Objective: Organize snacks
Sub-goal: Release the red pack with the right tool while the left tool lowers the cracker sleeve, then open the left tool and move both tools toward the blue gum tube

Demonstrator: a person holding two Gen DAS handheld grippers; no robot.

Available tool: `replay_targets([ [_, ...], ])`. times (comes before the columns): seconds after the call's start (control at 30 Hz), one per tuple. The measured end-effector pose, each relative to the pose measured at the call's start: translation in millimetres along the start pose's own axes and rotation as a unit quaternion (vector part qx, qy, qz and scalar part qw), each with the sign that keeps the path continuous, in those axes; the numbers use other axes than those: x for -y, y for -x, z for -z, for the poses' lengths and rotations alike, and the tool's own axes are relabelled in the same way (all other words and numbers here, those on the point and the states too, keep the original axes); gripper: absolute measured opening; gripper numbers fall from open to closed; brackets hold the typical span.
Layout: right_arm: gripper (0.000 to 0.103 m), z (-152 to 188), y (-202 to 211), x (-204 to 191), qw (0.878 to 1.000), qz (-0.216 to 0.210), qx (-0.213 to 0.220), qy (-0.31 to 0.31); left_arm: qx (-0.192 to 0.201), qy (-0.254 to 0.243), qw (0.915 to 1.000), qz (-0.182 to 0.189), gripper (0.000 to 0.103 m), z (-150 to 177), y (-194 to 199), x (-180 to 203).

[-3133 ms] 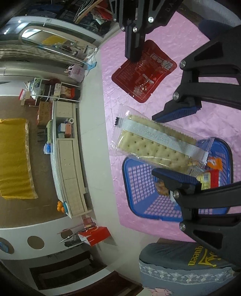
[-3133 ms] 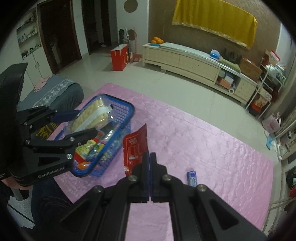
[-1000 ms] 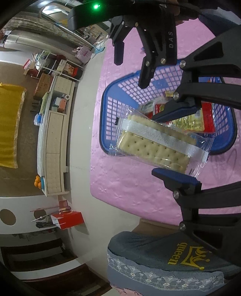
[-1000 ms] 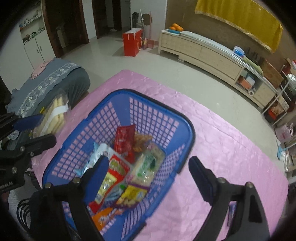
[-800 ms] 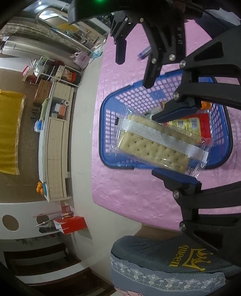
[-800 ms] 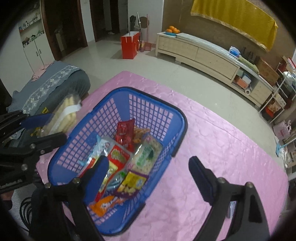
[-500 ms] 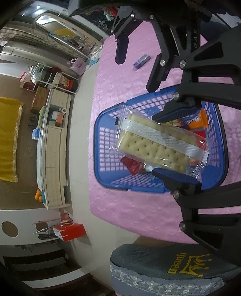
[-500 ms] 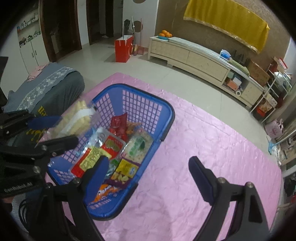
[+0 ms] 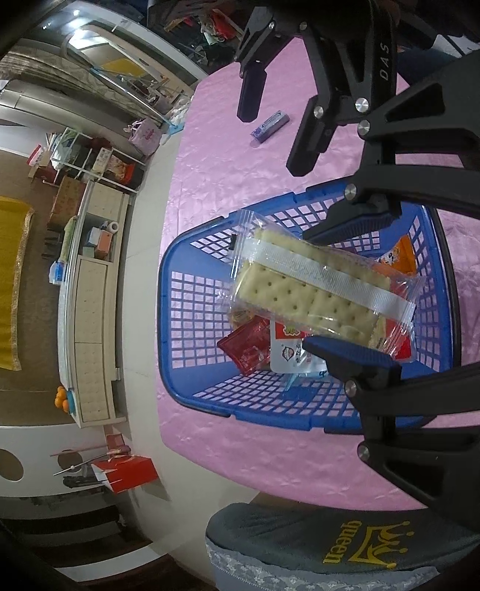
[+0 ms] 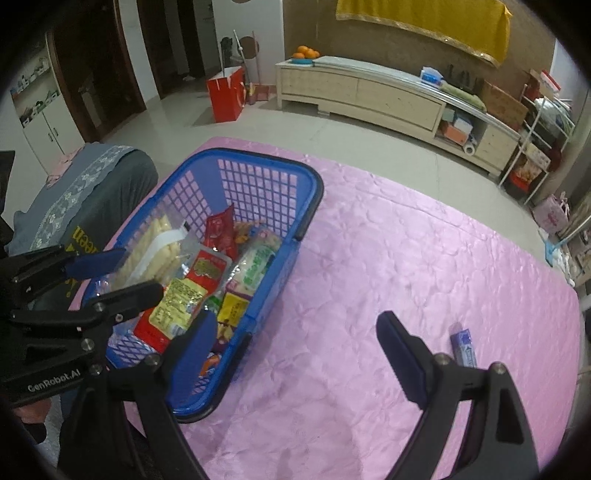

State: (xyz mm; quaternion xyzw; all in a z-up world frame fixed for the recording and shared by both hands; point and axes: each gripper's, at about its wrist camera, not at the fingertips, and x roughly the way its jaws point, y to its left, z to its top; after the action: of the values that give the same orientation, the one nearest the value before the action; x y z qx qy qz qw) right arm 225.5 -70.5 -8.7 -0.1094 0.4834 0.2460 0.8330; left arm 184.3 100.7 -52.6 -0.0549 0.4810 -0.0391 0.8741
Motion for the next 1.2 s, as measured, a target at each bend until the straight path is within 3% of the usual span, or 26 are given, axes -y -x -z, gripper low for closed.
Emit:
replay_targets([
  [0.5,0.091,-4.6,-29.5,15.1,1.000,-0.009,-0.018,-0.020,-0.024,0.003,0.9997,0.003,0.048,-7.4,-35.4,1.5],
  [0.87,0.091,11.3,-23.3,21.5,0.999,-0.013,-0.025,-0.034,-0.048,0.018,0.9986,0.018,0.048,10.0,-42.1,7.5],
  [0.93,0.091,14.5,-19.0,25.0,0.999,-0.012,-0.023,-0.039,-0.048,0.013,0.9986,0.016,0.055,12.7,-40.3,11.3],
  [0.97,0.091,16.5,-16.5,26.7,0.999,-0.014,-0.022,-0.044,-0.047,0.007,0.9987,0.015,0.068,13.4,-38.6,14.0],
  [1.0,0.091,18.4,-14.1,28.1,0.998,-0.016,-0.020,-0.049,-0.043,0.001,0.9990,0.010,0.071,15.0,-35.4,16.4],
  [1.1,0.091,25.7,-4.6,29.2,0.998,-0.021,-0.018,-0.056,-0.041,-0.009,0.9990,0.016,0.078,20.3,-27.1,20.7],
  [1.2,0.091,31.5,7.1,27.2,0.998,-0.016,-0.011,-0.056,-0.029,-0.019,0.9993,0.014,0.079,24.6,-14.0,24.3],
])
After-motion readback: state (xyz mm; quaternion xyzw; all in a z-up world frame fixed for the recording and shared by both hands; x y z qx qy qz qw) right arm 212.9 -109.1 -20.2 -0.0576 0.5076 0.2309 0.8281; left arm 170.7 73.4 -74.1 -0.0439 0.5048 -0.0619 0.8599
